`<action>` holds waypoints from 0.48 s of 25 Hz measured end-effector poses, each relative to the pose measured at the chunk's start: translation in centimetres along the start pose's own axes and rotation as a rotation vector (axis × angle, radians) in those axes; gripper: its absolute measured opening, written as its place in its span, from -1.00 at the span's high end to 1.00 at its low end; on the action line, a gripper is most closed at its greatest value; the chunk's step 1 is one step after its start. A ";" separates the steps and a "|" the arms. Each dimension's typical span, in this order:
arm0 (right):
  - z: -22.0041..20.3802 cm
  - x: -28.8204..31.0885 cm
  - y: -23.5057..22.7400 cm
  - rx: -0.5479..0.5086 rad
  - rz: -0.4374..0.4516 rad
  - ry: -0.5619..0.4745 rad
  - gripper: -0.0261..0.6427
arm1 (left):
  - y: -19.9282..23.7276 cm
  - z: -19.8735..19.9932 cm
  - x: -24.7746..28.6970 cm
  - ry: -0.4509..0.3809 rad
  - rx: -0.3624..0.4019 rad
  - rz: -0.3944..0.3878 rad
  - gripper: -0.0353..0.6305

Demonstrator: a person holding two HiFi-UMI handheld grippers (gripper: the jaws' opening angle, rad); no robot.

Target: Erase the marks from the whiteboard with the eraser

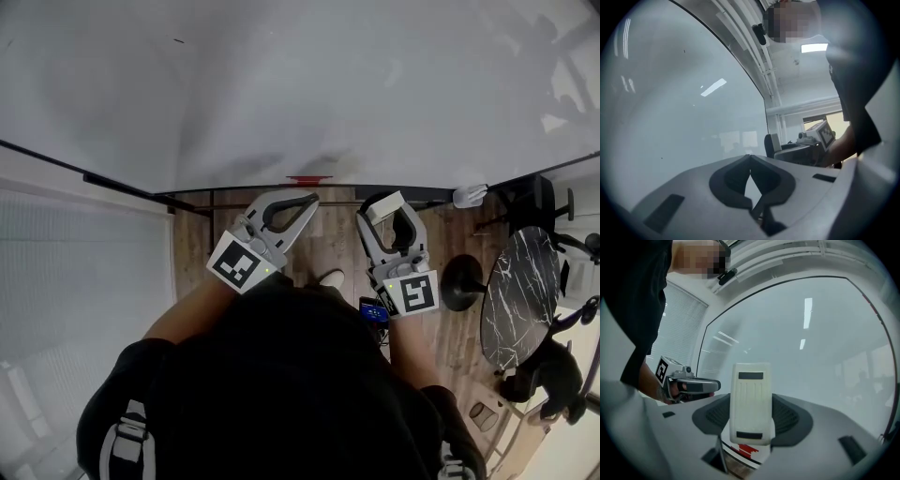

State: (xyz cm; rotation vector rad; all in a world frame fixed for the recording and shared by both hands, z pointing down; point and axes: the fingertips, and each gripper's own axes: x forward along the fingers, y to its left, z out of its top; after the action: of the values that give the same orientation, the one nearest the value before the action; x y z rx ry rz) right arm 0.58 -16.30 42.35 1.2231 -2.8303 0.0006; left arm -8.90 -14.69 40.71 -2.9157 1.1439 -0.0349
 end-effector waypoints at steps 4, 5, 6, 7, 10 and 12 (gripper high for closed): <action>0.7 0.7 0.4 -0.009 0.013 -0.010 0.16 | 0.2 0.1 0.2 0.000 -0.002 0.000 0.88; 0.7 0.8 0.4 -0.015 0.016 -0.009 0.16 | 0.2 0.2 0.3 -0.001 -0.001 0.001 0.88; 0.8 0.9 0.4 -0.017 0.017 -0.011 0.16 | 0.3 0.3 0.4 -0.002 0.001 0.001 0.88; 1.0 1.0 0.5 -0.017 0.018 -0.015 0.16 | 0.4 0.3 0.4 -0.003 0.002 0.001 0.88; 1.6 1.4 0.7 -0.008 0.017 -0.025 0.16 | 0.5 0.3 0.5 -0.008 -0.001 0.002 0.88; 1.3 1.4 0.7 -0.005 0.018 -0.013 0.16 | 0.4 0.3 0.5 -0.006 -0.002 0.002 0.88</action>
State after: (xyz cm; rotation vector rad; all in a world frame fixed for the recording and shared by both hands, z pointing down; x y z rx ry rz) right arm -0.91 -16.88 41.18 1.2014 -2.8499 -0.0134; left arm -8.79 -15.39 40.38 -2.9139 1.1469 -0.0250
